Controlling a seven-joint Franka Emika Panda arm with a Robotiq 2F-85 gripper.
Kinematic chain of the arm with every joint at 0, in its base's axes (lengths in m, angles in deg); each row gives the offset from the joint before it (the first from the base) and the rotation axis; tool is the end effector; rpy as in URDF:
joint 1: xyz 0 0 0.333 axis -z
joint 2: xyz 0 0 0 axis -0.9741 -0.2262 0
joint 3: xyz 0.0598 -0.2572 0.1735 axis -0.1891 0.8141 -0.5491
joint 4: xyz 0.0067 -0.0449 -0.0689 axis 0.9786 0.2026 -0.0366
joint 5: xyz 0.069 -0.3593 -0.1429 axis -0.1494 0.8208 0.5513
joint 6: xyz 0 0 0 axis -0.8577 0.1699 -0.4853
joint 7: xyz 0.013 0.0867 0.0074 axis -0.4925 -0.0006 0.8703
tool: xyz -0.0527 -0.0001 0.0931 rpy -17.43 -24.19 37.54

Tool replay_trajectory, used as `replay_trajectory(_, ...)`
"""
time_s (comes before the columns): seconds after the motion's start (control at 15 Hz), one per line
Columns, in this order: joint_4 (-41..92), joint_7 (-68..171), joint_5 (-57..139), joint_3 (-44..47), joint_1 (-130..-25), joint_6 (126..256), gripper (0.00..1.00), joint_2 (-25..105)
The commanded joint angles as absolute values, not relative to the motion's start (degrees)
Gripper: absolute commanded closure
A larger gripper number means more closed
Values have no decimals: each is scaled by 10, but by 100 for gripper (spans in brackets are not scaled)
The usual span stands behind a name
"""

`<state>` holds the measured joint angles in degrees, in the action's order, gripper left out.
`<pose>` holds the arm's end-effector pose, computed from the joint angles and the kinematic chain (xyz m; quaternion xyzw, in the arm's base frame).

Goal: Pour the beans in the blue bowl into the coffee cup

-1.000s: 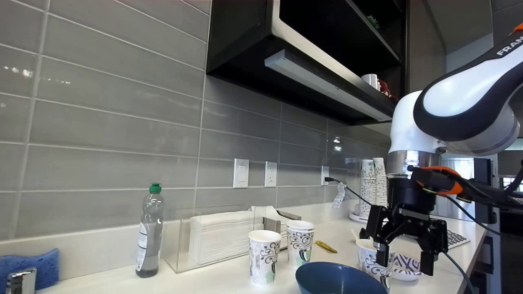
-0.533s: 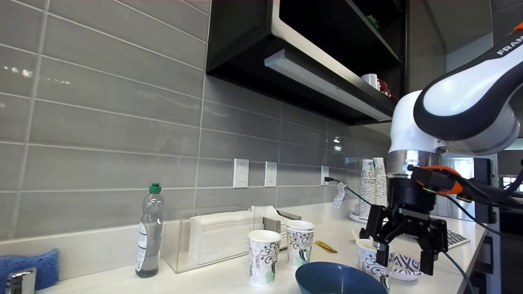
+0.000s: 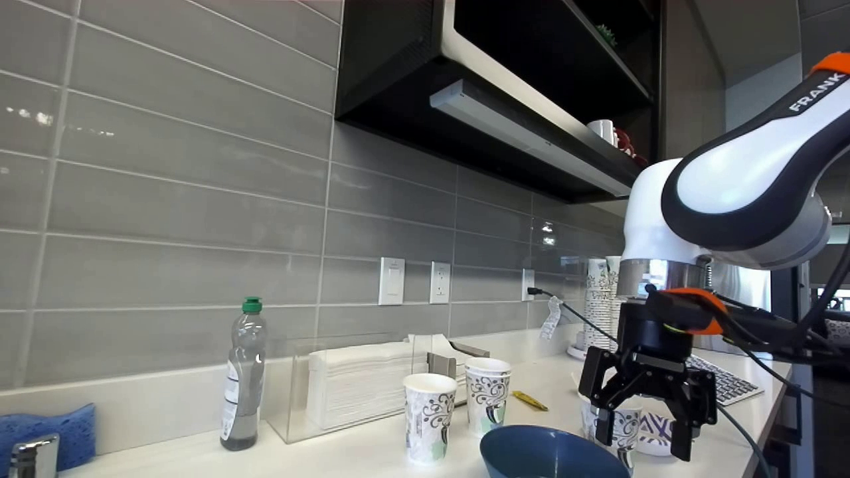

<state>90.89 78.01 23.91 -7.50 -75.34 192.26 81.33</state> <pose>0.3728 0.0227 0.3497 -0.9415 0.3288 -0.0028 0.0742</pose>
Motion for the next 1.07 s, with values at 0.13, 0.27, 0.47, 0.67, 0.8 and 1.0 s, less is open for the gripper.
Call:
replay_trajectory(0.13,909,856,267,-102,-729,1999,0,772)
replay_trajectory(0.27,909,865,271,-102,-727,2020,0,761)
replay_trajectory(0.47,909,868,268,-98,-730,2047,0,750)
replay_trajectory(0.67,909,878,286,-103,-723,2064,0,738)
replay_trajectory(0.8,909,887,303,-105,-719,2066,0,731)
replay_trajectory(1.0,909,880,307,-98,-728,2073,0,723)
